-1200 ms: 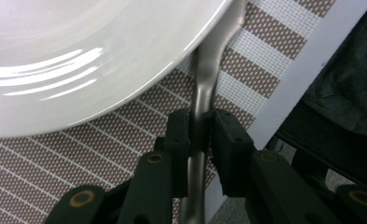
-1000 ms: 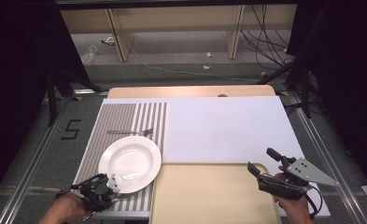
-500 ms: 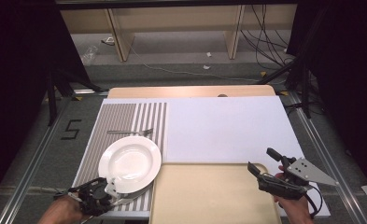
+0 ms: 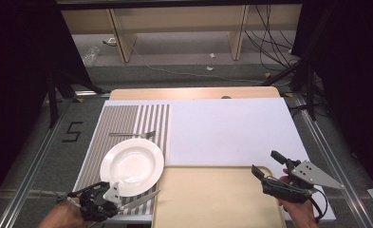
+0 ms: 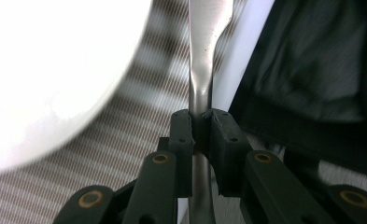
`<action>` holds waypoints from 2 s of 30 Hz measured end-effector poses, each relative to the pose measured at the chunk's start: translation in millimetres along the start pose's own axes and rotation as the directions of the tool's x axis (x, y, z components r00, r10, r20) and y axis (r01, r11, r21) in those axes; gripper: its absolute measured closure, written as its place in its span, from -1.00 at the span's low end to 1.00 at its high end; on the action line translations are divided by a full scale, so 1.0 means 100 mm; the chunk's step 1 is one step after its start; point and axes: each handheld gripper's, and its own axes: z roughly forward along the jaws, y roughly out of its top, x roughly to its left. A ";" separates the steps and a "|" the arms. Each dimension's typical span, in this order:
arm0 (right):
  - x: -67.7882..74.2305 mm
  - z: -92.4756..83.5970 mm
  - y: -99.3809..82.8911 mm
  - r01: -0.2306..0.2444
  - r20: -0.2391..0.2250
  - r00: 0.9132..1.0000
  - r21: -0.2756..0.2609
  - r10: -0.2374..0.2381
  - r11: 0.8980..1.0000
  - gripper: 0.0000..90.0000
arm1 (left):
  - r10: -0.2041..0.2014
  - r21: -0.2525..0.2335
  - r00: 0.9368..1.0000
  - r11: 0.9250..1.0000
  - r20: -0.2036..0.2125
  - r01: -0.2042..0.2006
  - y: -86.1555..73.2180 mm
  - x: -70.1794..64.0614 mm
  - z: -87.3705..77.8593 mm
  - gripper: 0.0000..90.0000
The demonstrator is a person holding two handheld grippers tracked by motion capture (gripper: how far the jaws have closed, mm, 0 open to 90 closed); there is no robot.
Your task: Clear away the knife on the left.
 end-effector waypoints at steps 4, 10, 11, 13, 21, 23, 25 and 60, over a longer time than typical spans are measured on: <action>0.00 0.00 0.00 0.001 -0.002 1.000 -0.001 -0.001 1.000 -0.58 | -0.017 -0.095 0.999 0.995 0.028 0.020 0.04 0.00 -0.05 0.76; 0.00 0.00 0.00 0.000 0.003 1.000 -0.001 0.000 1.000 -0.58 | -0.039 -0.235 0.997 0.971 0.068 0.054 0.15 -0.05 -0.09 0.76; 0.00 0.00 0.00 0.000 0.002 1.000 -0.003 0.000 1.000 -0.58 | -0.050 -0.247 0.996 0.967 0.071 0.066 0.17 -0.06 -0.10 0.76; 0.00 0.00 0.00 0.001 0.003 1.000 0.001 -0.001 1.000 -0.58 | -0.061 -0.278 0.994 0.957 0.089 0.084 0.21 -0.06 -0.10 0.76; 0.00 0.01 0.00 0.001 0.002 1.000 -0.001 -0.001 1.000 -0.58 | -0.167 -0.366 0.965 0.901 0.202 0.232 0.35 -0.07 -0.15 0.76; 0.00 0.00 0.00 0.001 0.004 1.000 -0.001 -0.001 1.000 -0.58 | -0.186 -0.376 0.959 0.890 0.215 0.257 0.39 -0.08 -0.16 0.76; 0.01 0.00 0.00 0.005 0.004 1.000 -0.010 -0.005 1.000 -0.58 | -0.194 -0.374 0.957 0.889 0.216 0.265 0.45 -0.10 -0.16 0.76; -0.02 -0.01 -0.01 0.000 0.016 1.000 -0.013 0.000 1.000 -0.57 | -0.119 -0.229 0.967 0.958 0.225 0.171 1.19 -0.40 0.10 0.76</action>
